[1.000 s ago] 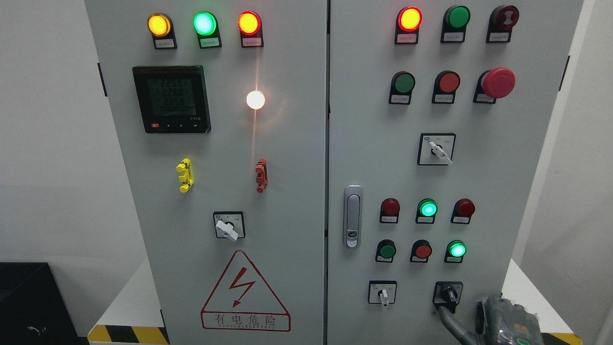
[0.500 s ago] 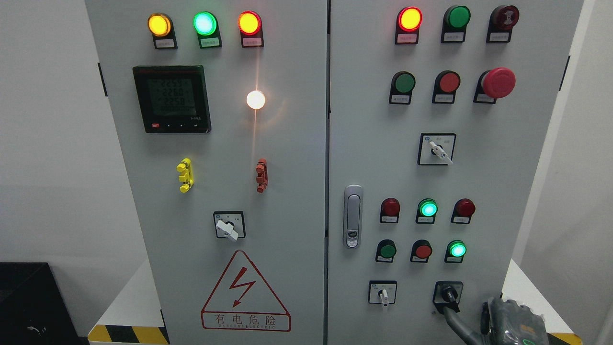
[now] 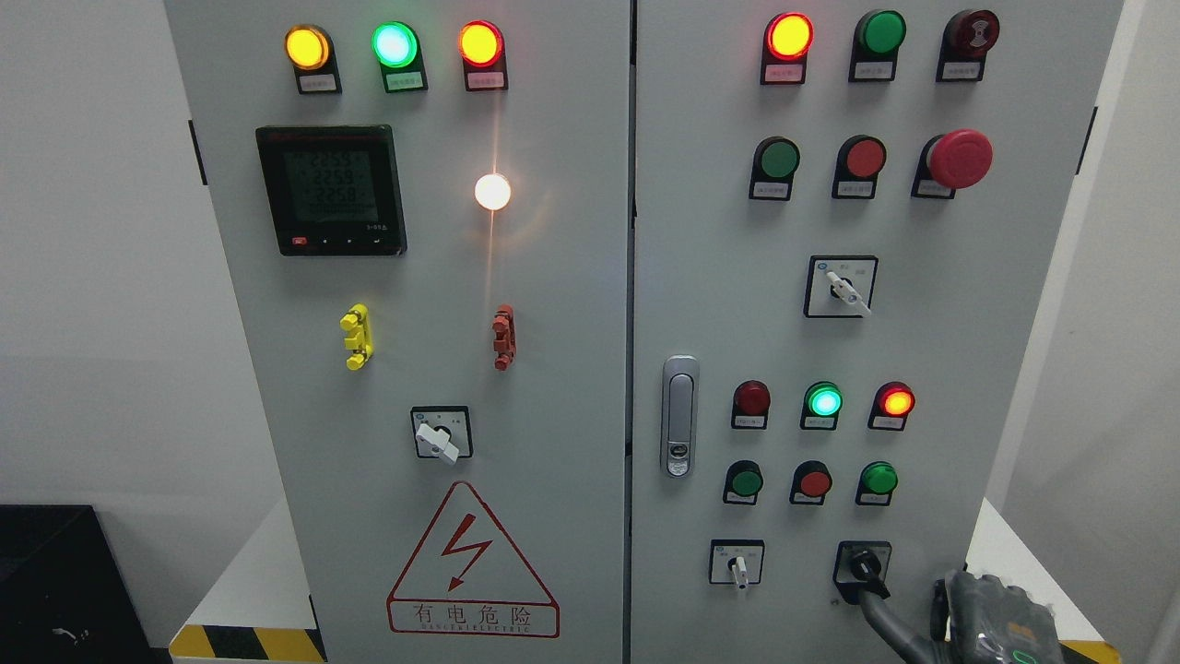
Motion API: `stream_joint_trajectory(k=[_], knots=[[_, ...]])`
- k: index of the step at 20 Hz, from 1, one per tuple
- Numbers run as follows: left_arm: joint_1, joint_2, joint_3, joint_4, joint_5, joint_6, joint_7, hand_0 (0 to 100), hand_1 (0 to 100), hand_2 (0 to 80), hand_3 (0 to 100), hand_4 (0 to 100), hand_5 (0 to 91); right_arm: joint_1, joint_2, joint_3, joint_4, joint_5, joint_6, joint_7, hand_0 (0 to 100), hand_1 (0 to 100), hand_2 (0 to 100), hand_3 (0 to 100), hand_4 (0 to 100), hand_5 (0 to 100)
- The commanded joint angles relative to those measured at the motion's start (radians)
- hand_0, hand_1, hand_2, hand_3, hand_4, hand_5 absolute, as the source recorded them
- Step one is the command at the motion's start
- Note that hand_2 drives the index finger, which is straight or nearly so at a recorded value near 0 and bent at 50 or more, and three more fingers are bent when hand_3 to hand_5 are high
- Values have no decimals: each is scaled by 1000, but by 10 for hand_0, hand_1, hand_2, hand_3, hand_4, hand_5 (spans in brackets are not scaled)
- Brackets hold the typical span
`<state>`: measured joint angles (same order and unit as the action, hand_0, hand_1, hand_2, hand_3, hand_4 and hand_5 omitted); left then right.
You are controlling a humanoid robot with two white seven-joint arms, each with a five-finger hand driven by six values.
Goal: Flip black knob to close circuit
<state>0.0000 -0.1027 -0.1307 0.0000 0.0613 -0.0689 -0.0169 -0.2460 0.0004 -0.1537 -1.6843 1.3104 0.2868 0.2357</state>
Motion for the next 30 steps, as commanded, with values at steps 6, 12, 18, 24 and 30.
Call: stream_joint_trajectory(k=[6,12,18,24,30], knots=[[21,0,0,-23,0,0,0,120,556,0,0,0,0,-10,-14,-26,-2,-2,-1,-3,0,0,846,1000,878,913],[21,0,0,-23,0,0,0,120,556,0,0,0,0,-10,-14,-24,-3,-8,-1,-3,0,0,846,1000,878,912],[21,0,-1,-23,0,0,0,120,556,0,0,0,0,1,-14,-14,-6,-14,-3,-4,0,0,846,1000,878,911],[21,0,-1,-23,0,0,0,120,556,0,0,0,0,11,-14,28,-9,-14,-3,-9,0,0,846,1000,877,911],[21,0,0,-23,0,0,0,120,556,0,0,0,0,11,-14,54,-8,-13,-1,-15,0,0,846,1000,877,911]])
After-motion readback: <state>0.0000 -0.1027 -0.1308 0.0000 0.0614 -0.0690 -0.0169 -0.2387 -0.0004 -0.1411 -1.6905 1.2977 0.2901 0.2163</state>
